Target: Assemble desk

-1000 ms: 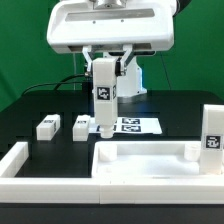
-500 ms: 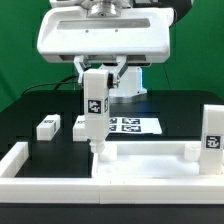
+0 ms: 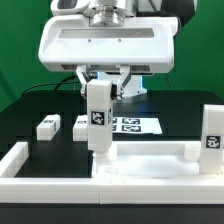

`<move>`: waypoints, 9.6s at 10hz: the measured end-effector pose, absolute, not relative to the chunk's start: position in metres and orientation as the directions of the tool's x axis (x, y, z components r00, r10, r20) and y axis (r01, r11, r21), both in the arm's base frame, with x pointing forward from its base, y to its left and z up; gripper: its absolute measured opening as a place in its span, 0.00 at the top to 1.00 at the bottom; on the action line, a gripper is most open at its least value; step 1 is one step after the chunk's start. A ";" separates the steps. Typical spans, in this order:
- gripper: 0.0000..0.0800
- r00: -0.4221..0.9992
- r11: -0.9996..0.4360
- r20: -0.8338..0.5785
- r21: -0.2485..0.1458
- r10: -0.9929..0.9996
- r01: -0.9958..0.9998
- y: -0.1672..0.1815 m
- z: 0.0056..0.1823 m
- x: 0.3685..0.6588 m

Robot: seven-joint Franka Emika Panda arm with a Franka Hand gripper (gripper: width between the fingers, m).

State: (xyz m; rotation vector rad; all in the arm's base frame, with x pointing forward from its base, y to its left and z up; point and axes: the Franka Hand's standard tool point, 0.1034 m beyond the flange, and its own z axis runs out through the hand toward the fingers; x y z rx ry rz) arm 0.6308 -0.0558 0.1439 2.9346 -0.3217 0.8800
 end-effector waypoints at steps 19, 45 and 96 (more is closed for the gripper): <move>0.20 0.806 -0.981 0.575 0.029 -0.141 -0.192 -0.041 0.117 0.627; 0.52 0.964 -0.967 0.079 -0.063 -0.253 -0.248 -0.051 0.112 0.639; 0.42 0.125 -0.115 -0.096 -0.103 -0.987 -0.988 -0.056 0.112 0.634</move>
Offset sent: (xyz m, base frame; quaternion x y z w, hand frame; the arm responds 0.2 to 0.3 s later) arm 0.0000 0.0092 -0.0181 -0.0156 0.0106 0.0095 0.9998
